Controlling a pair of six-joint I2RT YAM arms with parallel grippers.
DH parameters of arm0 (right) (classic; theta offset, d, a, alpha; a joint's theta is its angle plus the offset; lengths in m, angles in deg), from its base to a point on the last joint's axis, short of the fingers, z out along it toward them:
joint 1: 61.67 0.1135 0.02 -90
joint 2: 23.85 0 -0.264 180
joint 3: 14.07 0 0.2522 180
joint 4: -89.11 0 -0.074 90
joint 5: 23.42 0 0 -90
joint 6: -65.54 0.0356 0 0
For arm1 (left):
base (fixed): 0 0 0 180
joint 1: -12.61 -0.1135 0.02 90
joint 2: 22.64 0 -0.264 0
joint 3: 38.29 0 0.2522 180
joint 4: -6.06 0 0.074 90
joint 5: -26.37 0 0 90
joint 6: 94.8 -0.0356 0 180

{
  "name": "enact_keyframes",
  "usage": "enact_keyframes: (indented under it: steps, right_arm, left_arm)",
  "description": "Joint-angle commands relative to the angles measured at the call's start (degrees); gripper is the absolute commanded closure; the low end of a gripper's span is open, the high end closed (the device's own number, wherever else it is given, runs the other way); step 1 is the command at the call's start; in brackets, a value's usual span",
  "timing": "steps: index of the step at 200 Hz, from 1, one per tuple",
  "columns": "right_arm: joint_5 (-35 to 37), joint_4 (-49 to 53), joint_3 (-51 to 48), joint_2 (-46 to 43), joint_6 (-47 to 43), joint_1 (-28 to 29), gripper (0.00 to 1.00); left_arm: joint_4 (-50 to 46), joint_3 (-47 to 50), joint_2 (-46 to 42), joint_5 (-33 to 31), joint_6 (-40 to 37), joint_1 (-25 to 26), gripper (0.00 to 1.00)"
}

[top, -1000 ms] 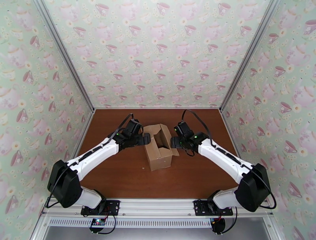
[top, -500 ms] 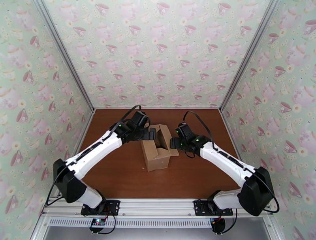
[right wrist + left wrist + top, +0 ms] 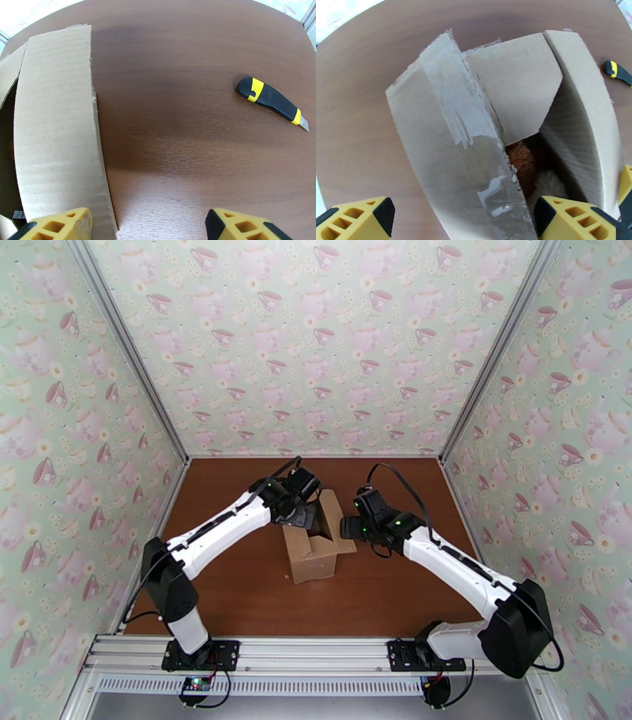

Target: Unpack the express box

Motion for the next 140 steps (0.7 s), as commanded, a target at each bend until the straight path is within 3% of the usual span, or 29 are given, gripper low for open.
enact_keyframes:
  steps: [1,140]
  right_arm:
    - [-0.43,1.11,-1.06,-0.91,-0.11,0.12,0.20]
    - [0.00,2.70,-0.02,-1.50,-0.17,0.16,0.20]
  left_arm:
    - [-2.90,-1.12,-2.12,-4.22,-0.37,0.18,0.00]
    - [-4.77,3.10,-11.21,-7.44,0.45,-1.59,0.00]
